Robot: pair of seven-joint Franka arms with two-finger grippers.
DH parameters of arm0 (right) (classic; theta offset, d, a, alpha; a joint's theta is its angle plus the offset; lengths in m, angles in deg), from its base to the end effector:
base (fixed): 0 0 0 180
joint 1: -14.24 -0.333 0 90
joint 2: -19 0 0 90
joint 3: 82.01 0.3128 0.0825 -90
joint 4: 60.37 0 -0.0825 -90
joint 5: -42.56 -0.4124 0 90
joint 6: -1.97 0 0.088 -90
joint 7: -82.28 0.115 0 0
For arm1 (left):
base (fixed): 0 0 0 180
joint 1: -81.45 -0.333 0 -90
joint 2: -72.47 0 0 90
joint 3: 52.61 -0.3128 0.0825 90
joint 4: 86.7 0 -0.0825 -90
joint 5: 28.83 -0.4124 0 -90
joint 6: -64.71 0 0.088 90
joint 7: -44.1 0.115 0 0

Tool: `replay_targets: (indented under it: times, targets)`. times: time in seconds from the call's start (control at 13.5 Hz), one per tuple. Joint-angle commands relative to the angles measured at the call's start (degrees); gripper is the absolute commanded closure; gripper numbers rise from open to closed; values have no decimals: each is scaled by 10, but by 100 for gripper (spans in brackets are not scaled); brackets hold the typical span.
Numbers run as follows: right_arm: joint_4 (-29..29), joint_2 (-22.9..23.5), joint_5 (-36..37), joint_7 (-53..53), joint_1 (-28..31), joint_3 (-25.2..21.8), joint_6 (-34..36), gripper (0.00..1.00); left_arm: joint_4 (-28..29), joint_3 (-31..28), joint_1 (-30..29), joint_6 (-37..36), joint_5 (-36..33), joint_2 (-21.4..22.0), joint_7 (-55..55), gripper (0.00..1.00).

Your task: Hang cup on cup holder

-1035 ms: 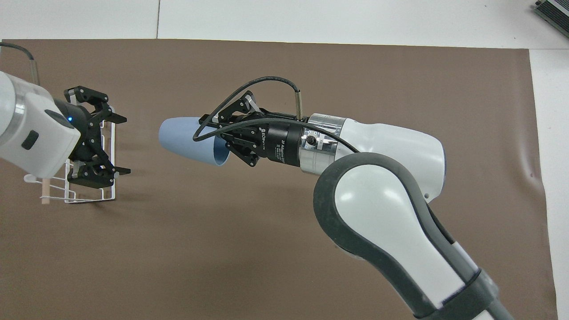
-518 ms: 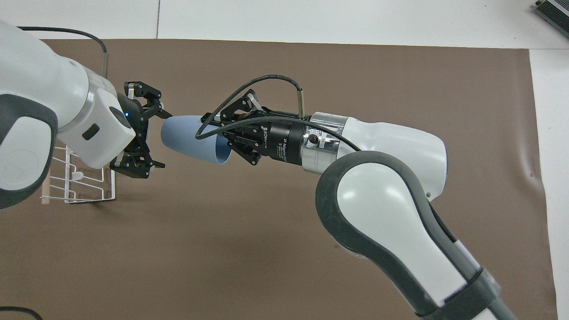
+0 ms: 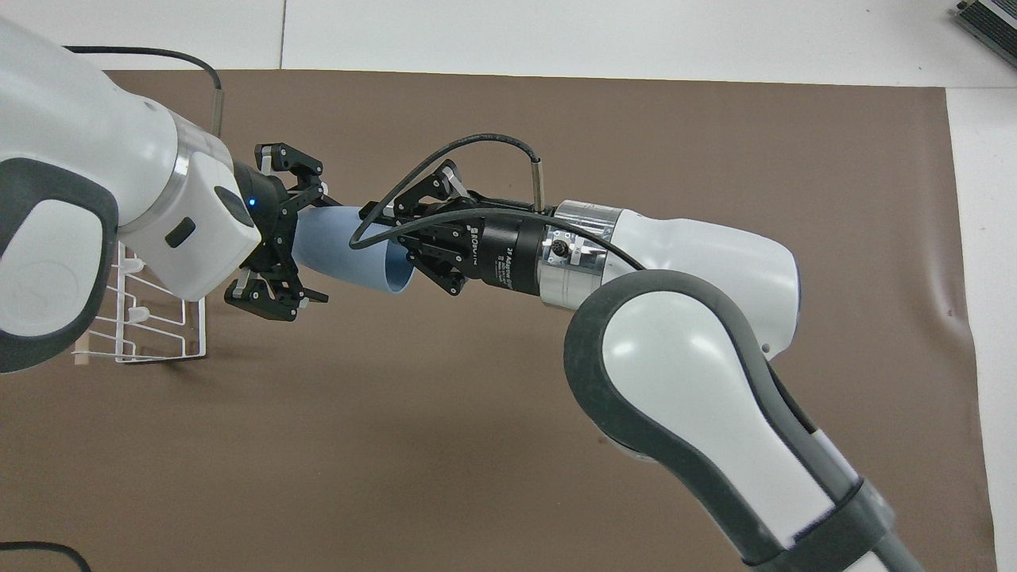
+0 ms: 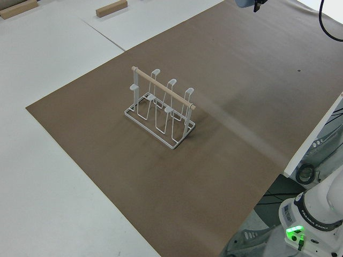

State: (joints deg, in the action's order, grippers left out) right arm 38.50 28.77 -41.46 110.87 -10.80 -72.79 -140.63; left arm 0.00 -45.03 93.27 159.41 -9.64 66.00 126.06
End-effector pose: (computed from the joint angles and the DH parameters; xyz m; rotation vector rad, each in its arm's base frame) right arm 0.5728 0.3817 0.5288 -1.6829 0.8348 0.2496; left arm 0.5789 -0.2367 0.5885 1.8278 -2.1775 0.2939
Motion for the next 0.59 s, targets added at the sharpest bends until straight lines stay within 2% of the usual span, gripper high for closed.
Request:
replay_targets:
  times: [0.0,0.07,0.15,0.22,0.3,0.37,0.52]
  targets:
    - [-10,5,13,4,7,4,7,100,-15,-5,6,-5,26,-7,6,0]
    - [-10,5,13,4,7,4,7,100,-13,-5,6,-3,30,-6,5,0]
    - [-10,5,13,4,7,4,7,100,-12,-5,7,-4,29,-6,6,12]
    - [-10,5,13,4,8,4,7,100,-13,-5,7,-5,28,-6,6,66]
    - [-10,5,13,4,7,4,7,100,-13,-5,6,-5,29,-6,6,91]
    - [-10,5,13,4,7,4,7,100,-12,-5,7,-5,27,-5,6,100]
    - [-10,5,13,4,7,4,7,100,-11,-6,6,-1,17,-5,7,100]
